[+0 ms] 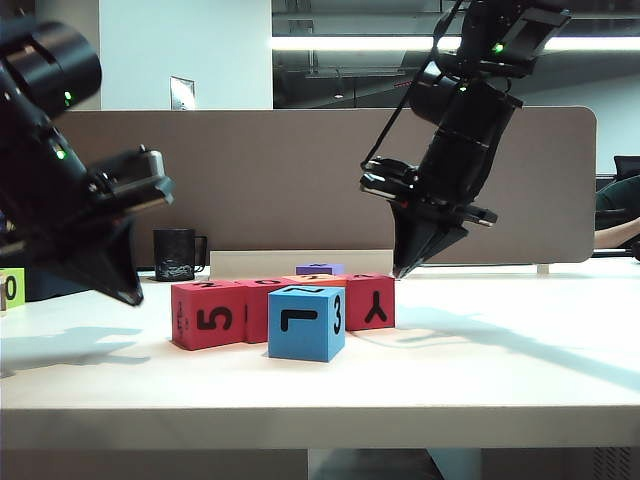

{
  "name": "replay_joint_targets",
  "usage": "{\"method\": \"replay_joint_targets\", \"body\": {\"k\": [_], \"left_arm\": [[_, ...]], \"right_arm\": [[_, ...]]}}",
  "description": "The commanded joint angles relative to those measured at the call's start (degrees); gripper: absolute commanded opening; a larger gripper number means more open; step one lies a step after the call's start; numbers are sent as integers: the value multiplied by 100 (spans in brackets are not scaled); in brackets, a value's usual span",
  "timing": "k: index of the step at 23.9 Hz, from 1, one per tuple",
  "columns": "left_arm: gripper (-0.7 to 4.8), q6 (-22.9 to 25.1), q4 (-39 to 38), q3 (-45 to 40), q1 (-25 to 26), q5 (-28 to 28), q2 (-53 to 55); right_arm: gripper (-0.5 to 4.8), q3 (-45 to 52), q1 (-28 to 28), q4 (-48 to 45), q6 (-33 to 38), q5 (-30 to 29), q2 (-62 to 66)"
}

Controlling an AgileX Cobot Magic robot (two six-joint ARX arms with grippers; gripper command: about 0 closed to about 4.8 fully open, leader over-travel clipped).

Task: Select the appropriate blocks from the scattered letter blocks on the table and arrange them in a row to spell out "2024".

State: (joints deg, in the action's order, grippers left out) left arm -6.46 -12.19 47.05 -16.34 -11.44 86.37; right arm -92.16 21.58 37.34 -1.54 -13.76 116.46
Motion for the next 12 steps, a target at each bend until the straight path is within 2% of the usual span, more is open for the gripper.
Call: {"method": "replay_joint_targets", "body": {"k": [1,12], "left_arm": [[-6,-129,81,9,-48,-166,240],[-6,-367,535,13,-79,-448,457]], "right_arm": [[-3,-17,26,-85,0,-33,61],[-3,-17,52,-280,2,-225,245]]}}
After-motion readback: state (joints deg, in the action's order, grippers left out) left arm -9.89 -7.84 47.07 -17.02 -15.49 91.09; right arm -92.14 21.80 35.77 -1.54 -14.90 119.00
